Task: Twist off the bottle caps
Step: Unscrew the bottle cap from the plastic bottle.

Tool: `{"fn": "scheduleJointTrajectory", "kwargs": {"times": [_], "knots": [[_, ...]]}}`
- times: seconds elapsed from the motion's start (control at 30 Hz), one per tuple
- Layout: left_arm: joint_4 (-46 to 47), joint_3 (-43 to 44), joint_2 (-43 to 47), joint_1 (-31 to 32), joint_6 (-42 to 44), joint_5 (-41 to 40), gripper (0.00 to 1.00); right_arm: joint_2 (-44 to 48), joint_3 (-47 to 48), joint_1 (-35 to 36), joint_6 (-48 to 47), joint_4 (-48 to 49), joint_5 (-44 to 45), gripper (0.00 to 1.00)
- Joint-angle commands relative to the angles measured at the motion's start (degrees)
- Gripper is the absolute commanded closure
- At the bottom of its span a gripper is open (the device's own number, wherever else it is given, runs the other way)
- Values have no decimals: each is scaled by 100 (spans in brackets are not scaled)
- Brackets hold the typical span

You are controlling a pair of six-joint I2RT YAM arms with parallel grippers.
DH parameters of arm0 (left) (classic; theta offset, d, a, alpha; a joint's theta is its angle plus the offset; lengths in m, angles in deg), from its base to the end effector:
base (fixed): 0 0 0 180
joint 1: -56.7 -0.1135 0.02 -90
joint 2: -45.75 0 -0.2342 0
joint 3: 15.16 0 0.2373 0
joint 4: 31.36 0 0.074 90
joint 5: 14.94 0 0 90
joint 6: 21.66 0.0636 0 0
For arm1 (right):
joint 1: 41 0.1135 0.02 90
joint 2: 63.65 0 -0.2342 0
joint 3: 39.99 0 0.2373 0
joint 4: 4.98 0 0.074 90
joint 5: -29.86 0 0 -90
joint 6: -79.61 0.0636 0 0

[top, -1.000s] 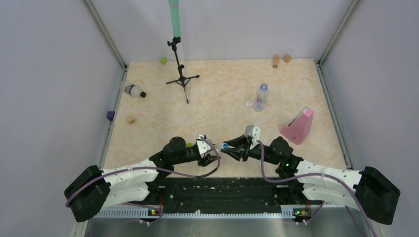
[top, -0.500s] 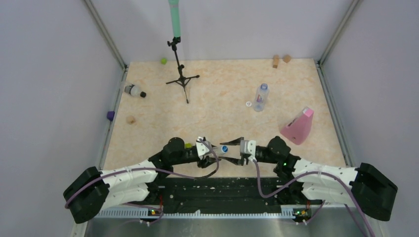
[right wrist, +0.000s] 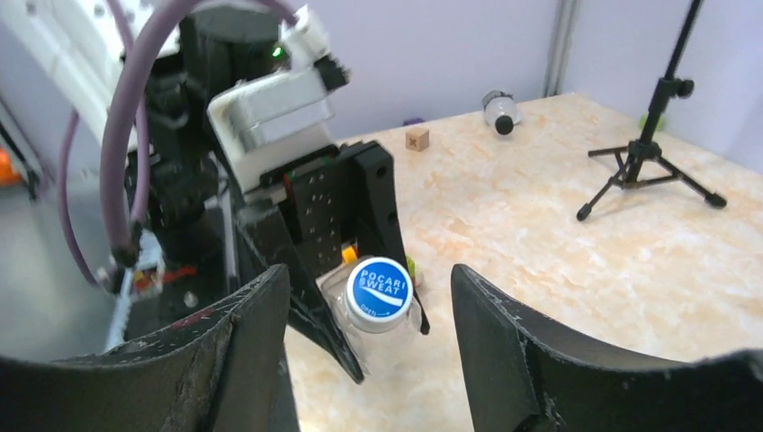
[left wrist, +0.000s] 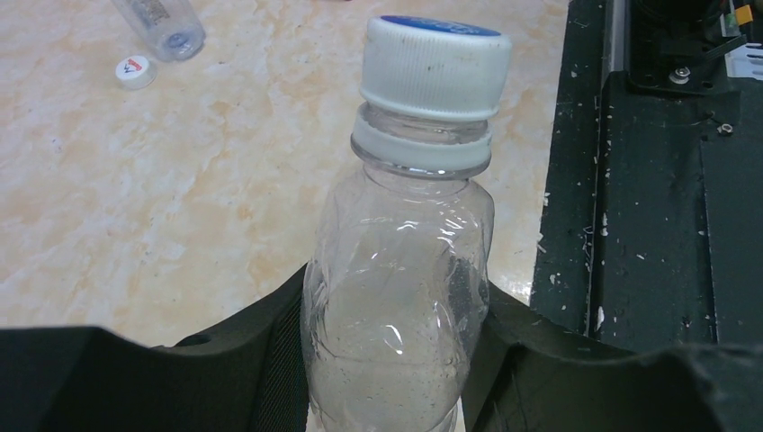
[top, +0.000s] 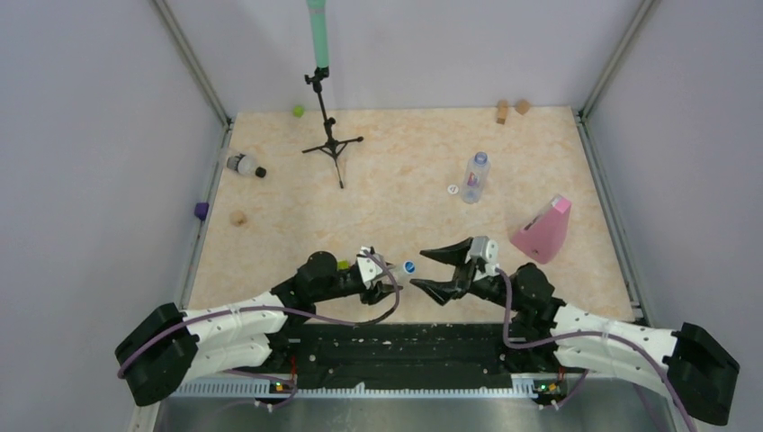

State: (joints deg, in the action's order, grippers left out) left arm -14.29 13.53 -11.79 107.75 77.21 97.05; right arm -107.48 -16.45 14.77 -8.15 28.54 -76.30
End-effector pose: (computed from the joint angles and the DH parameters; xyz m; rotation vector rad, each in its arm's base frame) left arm 0.1275 -0.1956 0.1695 1.1596 1.4353 -0.8636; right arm 0.1008 0.1796 0.2243 -0.8571 1.1405 1.0339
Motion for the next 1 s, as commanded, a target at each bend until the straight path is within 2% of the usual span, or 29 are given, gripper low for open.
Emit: {"fn": "scheduleJointTrajectory", "kwargs": {"times": [0.0, 0.1, 0.2, 0.3, 0.47, 0.6, 0.8, 0.97], "knots": [[9, 97, -71, 11, -68, -238, 100, 281, 206, 70, 1623, -282, 1012, 35], [0, 119, -66, 11, -79, -274, 100, 279, 462, 66, 2342, -967, 1466, 35], [0, 129, -48, 11, -88, -301, 100, 152, 1057, 66, 3071, -2150, 1901, 36], [-4, 134, -54, 10, -91, -327, 100, -144, 1510, 66, 3389, -2810, 1655, 40], [-54, 179, -106, 11, -90, -345, 100, -587, 1825, 66, 3930, -2984, 1354, 43], [-155, 222, -123, 11, -86, -354, 100, -859, 2173, 77, 3949, -3672, 1440, 43], [-132, 195, -158, 11, -84, -396, 100, -961, 2188, 86, 3885, -3691, 1424, 44], [-142, 222, -261, 11, -78, -399, 100, -965, 2224, 92, 3744, -3822, 1361, 53]]}}
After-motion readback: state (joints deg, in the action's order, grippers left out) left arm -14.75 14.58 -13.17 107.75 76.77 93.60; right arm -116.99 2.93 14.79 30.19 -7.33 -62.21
